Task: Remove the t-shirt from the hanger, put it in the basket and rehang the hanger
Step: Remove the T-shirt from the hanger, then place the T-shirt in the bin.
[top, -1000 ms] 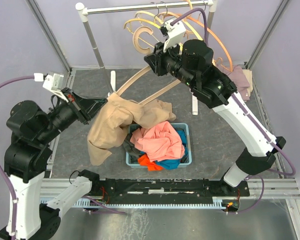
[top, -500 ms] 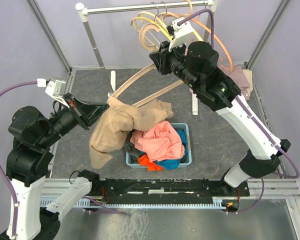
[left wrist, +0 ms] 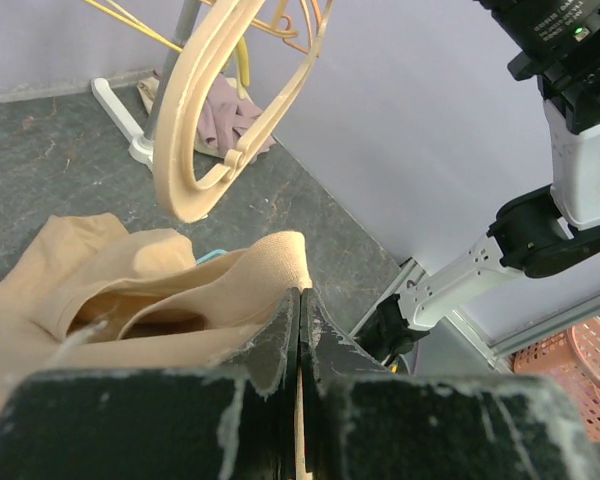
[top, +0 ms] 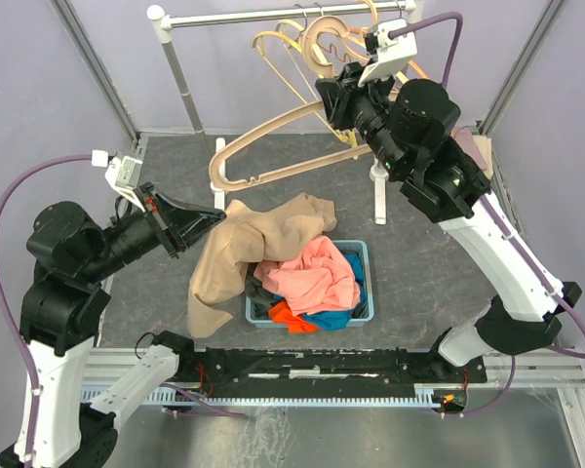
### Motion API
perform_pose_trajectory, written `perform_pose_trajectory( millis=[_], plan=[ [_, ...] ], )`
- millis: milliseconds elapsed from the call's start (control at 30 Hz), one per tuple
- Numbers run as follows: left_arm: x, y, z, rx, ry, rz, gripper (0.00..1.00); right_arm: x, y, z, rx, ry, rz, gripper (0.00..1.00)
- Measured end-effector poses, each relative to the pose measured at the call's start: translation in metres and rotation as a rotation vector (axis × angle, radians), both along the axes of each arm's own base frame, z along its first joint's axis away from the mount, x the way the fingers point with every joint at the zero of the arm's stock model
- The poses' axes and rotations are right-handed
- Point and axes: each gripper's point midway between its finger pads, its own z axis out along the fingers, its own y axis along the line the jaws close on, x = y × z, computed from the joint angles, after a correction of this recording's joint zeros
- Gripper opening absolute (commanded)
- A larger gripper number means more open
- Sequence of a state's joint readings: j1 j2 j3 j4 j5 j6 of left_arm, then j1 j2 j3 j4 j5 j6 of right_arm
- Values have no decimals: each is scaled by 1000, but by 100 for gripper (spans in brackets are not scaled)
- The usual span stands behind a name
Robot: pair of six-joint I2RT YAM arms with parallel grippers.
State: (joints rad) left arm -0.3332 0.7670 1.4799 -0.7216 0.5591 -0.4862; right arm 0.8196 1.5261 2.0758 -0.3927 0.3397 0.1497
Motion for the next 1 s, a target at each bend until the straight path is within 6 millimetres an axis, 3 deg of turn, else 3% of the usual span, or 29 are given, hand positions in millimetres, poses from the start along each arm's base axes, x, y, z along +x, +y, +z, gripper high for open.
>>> perform_pose_trajectory(
  millis=[167,367,733,1000],
  plan=[
    [12,-8,2,-12,16,-22,3,-1,-18,9,14,-22,-70,5],
    [39,-24,24,-81,5,-54,3,-2,-45,19,20,-42,-176,5],
    [76,-49,94,-252,-101,-142,3,-7,-89,16,-24,-43,-346,4],
    [76,-61,176,-399,-245,-278,3,-18,-140,25,-15,-49,-522,4]
  ],
)
